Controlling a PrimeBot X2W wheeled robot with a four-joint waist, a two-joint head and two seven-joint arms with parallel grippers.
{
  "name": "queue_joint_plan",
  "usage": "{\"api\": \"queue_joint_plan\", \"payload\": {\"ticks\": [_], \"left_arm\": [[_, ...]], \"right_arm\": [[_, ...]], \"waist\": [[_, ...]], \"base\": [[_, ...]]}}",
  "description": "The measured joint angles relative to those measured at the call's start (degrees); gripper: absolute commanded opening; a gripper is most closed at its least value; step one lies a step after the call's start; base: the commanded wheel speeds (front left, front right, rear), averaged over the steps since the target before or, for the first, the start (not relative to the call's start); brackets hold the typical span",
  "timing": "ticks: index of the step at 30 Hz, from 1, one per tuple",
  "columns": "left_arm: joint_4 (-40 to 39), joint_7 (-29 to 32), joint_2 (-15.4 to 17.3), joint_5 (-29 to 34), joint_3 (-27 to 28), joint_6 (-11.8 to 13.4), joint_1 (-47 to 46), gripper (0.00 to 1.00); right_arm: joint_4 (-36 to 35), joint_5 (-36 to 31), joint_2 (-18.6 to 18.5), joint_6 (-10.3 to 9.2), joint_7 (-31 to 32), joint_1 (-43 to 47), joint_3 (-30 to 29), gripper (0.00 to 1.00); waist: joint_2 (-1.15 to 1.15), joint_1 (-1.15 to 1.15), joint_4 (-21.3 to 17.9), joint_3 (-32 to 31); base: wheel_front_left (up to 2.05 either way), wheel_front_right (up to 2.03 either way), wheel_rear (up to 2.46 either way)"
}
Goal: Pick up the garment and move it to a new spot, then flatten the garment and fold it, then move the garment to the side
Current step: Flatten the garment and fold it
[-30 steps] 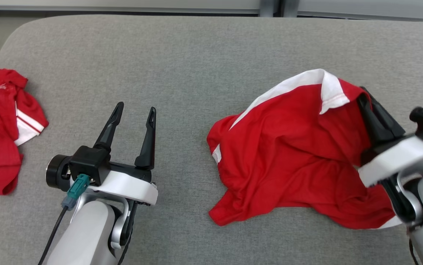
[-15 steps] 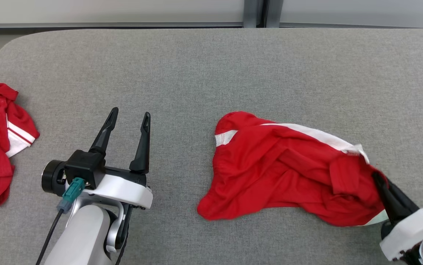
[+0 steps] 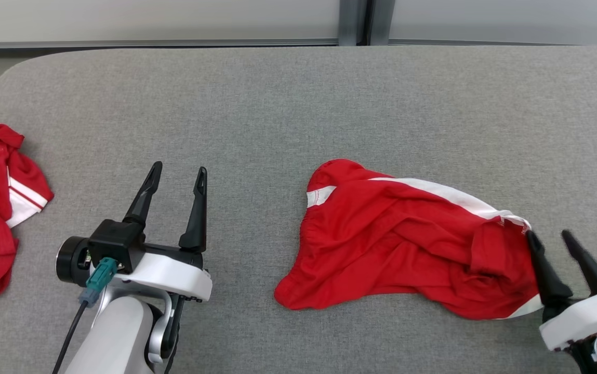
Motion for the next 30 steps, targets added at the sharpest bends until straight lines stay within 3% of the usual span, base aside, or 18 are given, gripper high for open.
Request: {"api": "queue_joint_plan", "payload": {"ticks": [12,18,30], "left_arm": [[-1.4,0.0,0.0,0.5,1.3,1.5,2.2,1.0],[-1.4,0.0,0.0,0.5,0.8,1.7,3.9,1.0],[-1.4,0.5,0.2,0.3,0.2,2.0,4.7,1.0]], "right_arm": [[-8.7,-7.2,1.2,0.0,-7.3,-1.9,-4.2,1.0],[-10.9,-11.1,3.1,0.0,-6.3,-0.2,-3.0,1.0],[-11.6,-11.7,4.3,0.0,-5.0,0.8,-2.6,1.0]], "waist": [[0.0,0.0,-1.9,-2.0],[0.0,0.0,-2.6,-3.5],[0.0,0.0,-2.9,-4.5]], "base": [[0.0,0.0,0.0],[0.0,0.0,0.0],[0.0,0.0,0.0]]}}
